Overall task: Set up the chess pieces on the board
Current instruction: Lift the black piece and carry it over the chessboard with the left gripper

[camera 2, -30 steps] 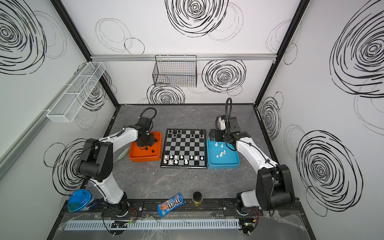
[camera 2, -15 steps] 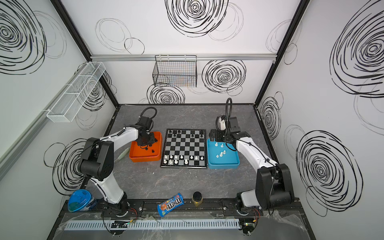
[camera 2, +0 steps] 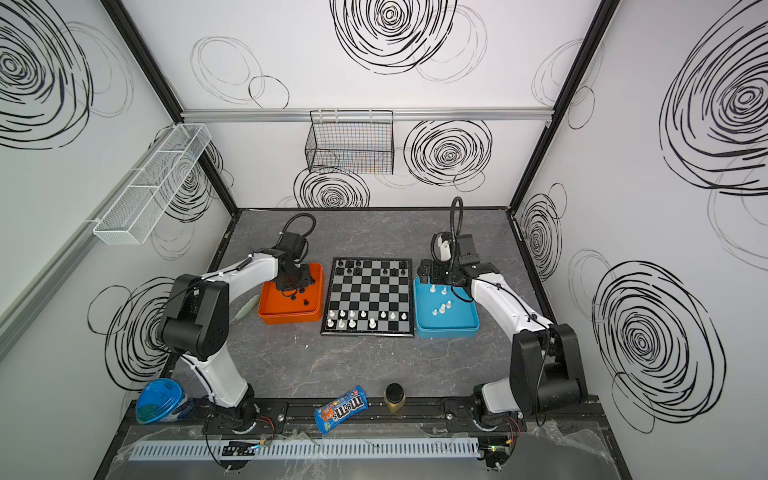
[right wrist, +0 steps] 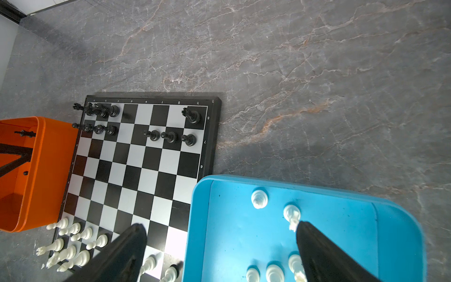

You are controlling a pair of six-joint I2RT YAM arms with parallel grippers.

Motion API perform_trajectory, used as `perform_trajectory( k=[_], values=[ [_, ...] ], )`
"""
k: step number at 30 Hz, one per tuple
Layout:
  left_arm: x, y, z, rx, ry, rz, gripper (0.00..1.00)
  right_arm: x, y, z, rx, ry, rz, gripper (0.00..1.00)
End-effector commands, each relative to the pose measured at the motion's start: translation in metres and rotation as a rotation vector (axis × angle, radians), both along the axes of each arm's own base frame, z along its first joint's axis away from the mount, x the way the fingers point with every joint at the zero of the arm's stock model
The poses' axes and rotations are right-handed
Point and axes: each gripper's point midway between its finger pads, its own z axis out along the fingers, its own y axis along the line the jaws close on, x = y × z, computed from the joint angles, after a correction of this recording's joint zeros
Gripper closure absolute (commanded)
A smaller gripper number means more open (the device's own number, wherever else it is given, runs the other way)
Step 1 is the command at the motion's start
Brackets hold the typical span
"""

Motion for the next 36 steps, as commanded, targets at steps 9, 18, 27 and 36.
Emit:
perform_trajectory(
  k=[9, 18, 27, 36],
  values=[
    [-0.001, -0.005, 0.011, 0.025, 0.005, -0.030, 0.85, 0.000, -0.002, 0.001, -0.006, 0.012, 0.003, 0.00],
    [-0.012, -0.004, 0.048, 0.050, -0.014, -0.045, 0.85, 0.000, 0.000, 0.004, 0.001, 0.009, 0.008, 0.00],
    [-0.002, -0.030, 0.102, 0.035, -0.087, -0.137, 0.83, 0.008, 0.002, 0.009, 0.001, 0.006, 0.022, 0.00],
    [0.037, -0.105, 0.127, 0.000, -0.148, -0.283, 0.82, 0.019, 0.003, 0.019, -0.002, -0.009, 0.018, 0.00]
  ],
)
